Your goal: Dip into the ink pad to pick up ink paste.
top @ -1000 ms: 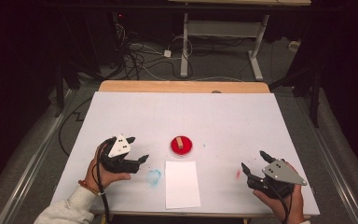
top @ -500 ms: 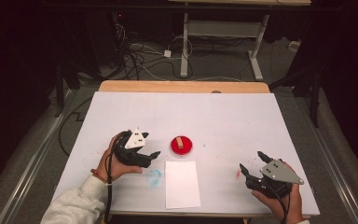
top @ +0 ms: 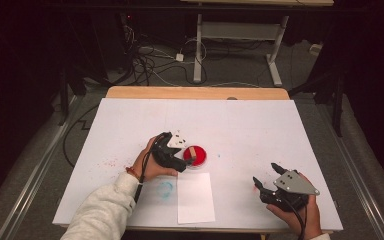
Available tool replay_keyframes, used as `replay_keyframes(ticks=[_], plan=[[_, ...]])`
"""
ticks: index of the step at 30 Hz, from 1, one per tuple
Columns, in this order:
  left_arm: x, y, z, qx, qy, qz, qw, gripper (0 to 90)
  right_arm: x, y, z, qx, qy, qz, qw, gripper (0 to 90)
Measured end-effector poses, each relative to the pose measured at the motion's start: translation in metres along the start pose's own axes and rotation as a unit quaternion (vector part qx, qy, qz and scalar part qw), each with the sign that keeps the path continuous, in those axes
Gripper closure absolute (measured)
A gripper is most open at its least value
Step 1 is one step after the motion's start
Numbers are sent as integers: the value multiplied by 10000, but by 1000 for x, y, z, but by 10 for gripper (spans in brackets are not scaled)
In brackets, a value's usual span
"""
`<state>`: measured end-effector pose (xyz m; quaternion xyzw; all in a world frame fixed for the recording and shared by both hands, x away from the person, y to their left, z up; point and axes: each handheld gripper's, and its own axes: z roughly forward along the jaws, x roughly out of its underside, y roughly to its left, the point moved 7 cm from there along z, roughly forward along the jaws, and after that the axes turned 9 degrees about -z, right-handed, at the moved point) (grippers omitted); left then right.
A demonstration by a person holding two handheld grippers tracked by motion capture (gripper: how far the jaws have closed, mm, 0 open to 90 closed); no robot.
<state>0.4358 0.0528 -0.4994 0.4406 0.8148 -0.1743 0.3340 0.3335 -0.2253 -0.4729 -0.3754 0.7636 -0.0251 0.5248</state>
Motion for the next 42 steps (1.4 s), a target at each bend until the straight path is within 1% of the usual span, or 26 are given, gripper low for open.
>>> replay_keyframes(ticks=[1, 3, 5, 7, 8, 9, 10, 11, 13, 14, 15, 16, 17, 19, 23, 28, 29, 30, 31, 32, 34, 38, 40, 42], plan=[[-2, 0, 4, 37, 50, 31, 10000, 245, 1, 0, 0, -14, 13, 9, 10000, 302], [-4, 0, 12, 40, 131, 95, 9999, 275, 1, 0, 0, -29, 16, -6, 10000, 303], [-6, 1, 18, 76, 232, 123, 9996, 279, 1, 1, 0, -33, 17, -1, 10000, 303], [-7, 1, 23, 147, 275, 140, 9994, 310, 2, 1, -1, -50, 19, -14, 10000, 303], [-7, 3, 25, 121, 294, 140, 9994, 310, 2, 2, -1, -45, 27, -27, 10000, 303], [-7, 4, 26, 142, 289, 118, 9994, 317, 2, 2, -1, -49, 25, -32, 10000, 303], [-8, 4, 27, 211, 273, 83, 9994, 317, 2, 2, -1, -49, 25, -32, 10000, 303], [-8, 5, 28, 235, 281, 75, 9993, 330, 2, 2, -2, -52, 24, -22, 10000, 303], [-7, 5, 31, 264, 313, 101, 9991, 353, 3, 2, -3, -53, 24, -29, 10000, 303], [-6, 5, 32, 293, 354, 129, 9989, 378, 3, 2, -3, -53, 29, -33, 10000, 304], [-6, 6, 33, 303, 371, 138, 9988, 378, 3, 2, -3, -53, 29, -33, 10000, 304], [-6, 6, 33, 355, 342, 96, 9987, 386, 3, 2, -3, -59, 31, -34, 10000, 305], [-6, 7, 33, 376, 318, 69, 9988, 454, 3, 1, -4, -45, 26, -44, 10000, 309], [-5, 8, 32, 345, 290, 25, 9990, 441, 3, 1, -5, -44, 13, -30, 10000, 308], [-5, 10, 31, 311, 313, 86, 9990, 416, 4, 1, -4, -43, 36, -39, 10000, 305], [-4, 13, 29, 314, 303, 36, 9990, 412, 4, 1, -4, -38, 37, -45, 10000, 305], [-3, 13, 29, 340, 294, 17, 9990, 436, 4, 1, -4, -45, 36, -45, 10000, 306], [-3, 13, 29, 346, 293, 13, 9990, 440, 4, 1, -4, -51, 39, -49, 10000, 306], [-2, 14, 29, 356, 307, 6, 9989, 471, 4, 1, -4, -57, 44, -48, 10000, 306], [-2, 13, 29, 384, 319, 28, 9987, 471, 4, 1, -4, -57, 44, -48, 10000, 306], [-2, 13, 28, 366, 323, 77, 9988, 506, 4, 2, -4, -62, 47, -64, 9999, 307], [-3, 11, 28, 282, 333, 197, 9989, 512, 4, 1, -5, -48, 37, -48, 10000, 309], [-4, 12, 28, 186, 324, 214, 9991, 514, 4, 1, -5, -41, 28, -46, 10000, 308], [-4, 11, 27, 190, 350, 236, 9989, 515, 4, 1, -5, -45, 29, -43, 10000, 308]])
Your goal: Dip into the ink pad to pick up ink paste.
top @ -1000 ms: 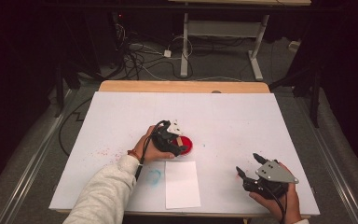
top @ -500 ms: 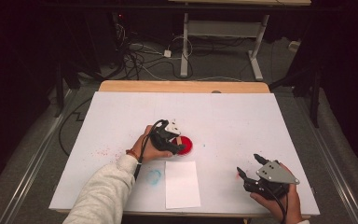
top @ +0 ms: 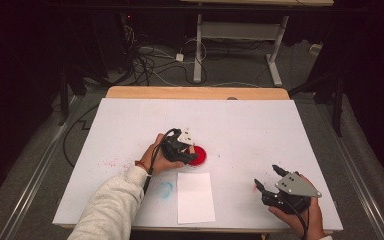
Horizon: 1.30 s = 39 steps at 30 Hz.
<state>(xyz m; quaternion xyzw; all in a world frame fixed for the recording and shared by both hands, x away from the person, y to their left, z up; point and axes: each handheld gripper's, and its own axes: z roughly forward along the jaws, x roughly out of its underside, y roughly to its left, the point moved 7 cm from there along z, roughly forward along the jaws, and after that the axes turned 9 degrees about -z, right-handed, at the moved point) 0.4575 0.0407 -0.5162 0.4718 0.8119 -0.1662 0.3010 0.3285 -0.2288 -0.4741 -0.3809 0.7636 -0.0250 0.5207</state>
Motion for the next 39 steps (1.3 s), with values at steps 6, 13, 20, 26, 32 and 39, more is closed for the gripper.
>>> replay_keyframes(ticks=[6, 13, 20, 26, 32, 39], plan=[[0, 1, -9, -92, -14, -26, 10000, 515, -1, 0, 0, 10, -14, 11, 10000, 308], [-4, 2, -22, -113, -308, -176, 9993, 516, -1, 0, 0, 10, -11, 27, 10000, 303], [-10, -3, -23, 7, -459, -304, 9985, 515, 0, 1, 1, -16, 13, 21, 10000, 295], [-15, -7, -29, -18, -499, -77, 9987, 516, 0, 1, 1, -21, 8, 16, 10000, 294], [-15, -10, -23, -42, -403, 37, 9992, 516, 0, 1, 1, -27, 1, 7, 10000, 294], [-9, -7, -9, 36, -299, -162, 9994, 517, 0, 1, 2, -26, 9, 16, 10000, 292]])
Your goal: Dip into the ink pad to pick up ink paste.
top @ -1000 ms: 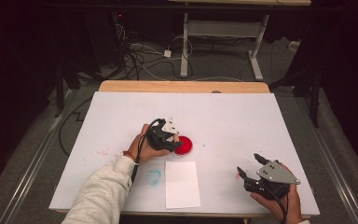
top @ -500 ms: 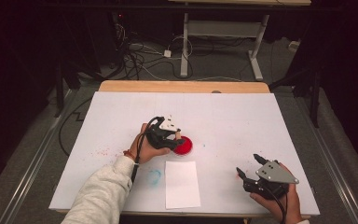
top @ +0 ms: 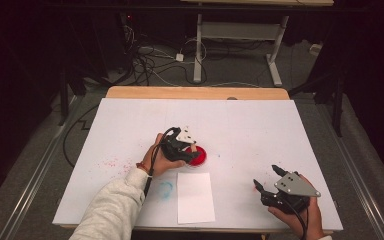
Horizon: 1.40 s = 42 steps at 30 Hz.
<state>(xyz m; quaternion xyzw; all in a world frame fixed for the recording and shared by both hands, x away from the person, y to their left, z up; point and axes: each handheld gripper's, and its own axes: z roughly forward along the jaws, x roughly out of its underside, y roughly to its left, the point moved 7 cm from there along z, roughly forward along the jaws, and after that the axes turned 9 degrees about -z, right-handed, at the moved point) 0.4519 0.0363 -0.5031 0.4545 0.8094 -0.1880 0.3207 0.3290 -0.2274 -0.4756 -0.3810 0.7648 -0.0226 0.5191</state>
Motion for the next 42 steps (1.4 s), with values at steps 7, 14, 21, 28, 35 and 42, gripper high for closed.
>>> replay_keyframes(ticks=[7, 14, 21, 28, 35, 42], plan=[[8, -1, 14, 20, 126, -84, 9999, 517, 1, 0, 0, 16, 26, -20, 10000, 292], [11, 0, 15, 89, 72, -187, 9998, 519, 1, 1, 0, 9, 31, -41, 10000, 292], [12, 1, 16, 150, 77, -262, 9995, 520, 1, 1, 0, 11, 35, -35, 10000, 292], [13, 1, 16, 189, 86, -315, 9993, 521, 0, 1, -1, 18, 25, -42, 10000, 292], [12, 2, 16, 230, 101, -347, 9991, 521, 0, 1, -1, 19, 25, -46, 10000, 292], [11, 0, 15, 99, 177, -227, 9995, 522, -1, 1, 0, 7, 19, -44, 10000, 291]])
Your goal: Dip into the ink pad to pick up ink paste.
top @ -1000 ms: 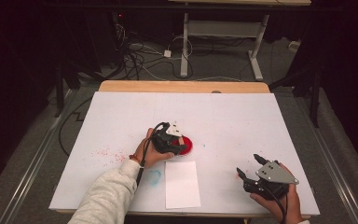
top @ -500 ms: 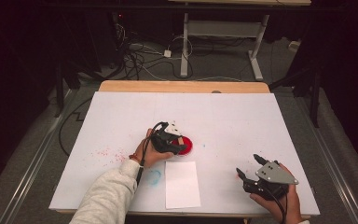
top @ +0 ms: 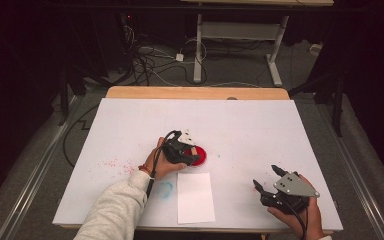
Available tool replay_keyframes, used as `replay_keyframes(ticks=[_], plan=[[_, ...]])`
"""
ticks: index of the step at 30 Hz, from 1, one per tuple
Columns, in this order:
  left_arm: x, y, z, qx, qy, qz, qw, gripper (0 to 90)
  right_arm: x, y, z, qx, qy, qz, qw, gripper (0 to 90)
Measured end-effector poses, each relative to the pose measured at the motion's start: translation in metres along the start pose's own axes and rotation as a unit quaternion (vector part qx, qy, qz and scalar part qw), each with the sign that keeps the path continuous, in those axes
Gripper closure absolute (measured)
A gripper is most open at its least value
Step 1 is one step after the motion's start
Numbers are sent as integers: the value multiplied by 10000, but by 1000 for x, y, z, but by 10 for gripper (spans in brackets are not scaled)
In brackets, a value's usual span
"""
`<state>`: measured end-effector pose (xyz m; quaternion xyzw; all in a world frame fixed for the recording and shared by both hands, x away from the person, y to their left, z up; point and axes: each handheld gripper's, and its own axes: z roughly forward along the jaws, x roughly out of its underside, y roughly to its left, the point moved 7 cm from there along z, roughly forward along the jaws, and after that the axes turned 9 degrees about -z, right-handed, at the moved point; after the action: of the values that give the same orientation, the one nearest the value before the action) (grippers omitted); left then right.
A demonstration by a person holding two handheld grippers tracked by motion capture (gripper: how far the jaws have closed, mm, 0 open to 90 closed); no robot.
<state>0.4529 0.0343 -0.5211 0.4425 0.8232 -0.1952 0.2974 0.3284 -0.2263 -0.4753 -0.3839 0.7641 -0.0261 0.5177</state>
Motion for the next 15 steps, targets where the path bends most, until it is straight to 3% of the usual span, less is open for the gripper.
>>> replay_keyframes(ticks=[7, 15], plan=[[-7, -1, -28, -140, -294, -8, 9995, 521, -1, -2, 3, 5, -25, 50, 10000, 292], [-1, -2, -66, -180, -664, -17, 9976, 521, 0, -5, 2, 55, -6, 74, 10000, 292]])
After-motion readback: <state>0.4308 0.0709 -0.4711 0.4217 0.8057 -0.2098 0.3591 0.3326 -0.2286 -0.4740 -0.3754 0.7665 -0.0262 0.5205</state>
